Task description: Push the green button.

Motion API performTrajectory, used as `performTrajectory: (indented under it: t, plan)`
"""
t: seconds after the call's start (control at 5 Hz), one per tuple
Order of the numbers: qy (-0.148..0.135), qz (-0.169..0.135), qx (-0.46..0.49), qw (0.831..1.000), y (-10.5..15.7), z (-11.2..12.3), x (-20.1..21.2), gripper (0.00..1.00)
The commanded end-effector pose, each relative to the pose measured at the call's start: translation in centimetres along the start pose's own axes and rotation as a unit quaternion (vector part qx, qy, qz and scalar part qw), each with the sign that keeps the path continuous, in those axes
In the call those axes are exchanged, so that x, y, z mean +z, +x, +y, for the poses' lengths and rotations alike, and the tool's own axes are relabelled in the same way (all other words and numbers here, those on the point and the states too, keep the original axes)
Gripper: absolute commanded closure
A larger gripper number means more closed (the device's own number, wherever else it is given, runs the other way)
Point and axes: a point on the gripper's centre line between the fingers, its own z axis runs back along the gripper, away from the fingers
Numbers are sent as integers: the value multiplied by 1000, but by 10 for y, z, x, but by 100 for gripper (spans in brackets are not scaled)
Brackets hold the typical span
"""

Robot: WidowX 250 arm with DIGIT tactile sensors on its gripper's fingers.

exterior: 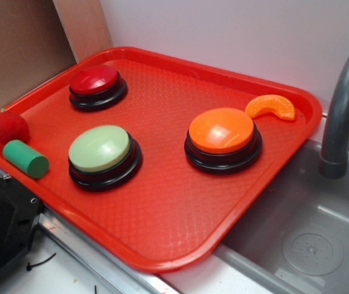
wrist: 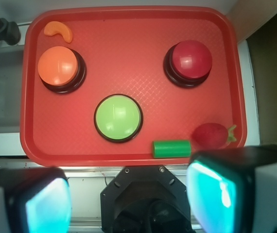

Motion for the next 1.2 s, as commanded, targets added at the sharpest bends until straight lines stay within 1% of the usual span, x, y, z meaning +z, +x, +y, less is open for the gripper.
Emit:
performTrajectory:
  t: [0.0, 0.2, 0.4, 0.6, 0.8, 1.0]
  plan:
    - [0, 0, 0, 1000, 0, 0, 0, 0]
    - [9, 19, -73, 997, 21, -1, -53, 0]
    - [25, 34, -125, 991, 26, -7, -105, 0]
    - [19, 61, -160, 985, 14, -6, -153, 0]
    - [4, 66, -166, 984, 11, -2, -173, 0]
    - [15, 69, -180, 981, 17, -2, -179, 0]
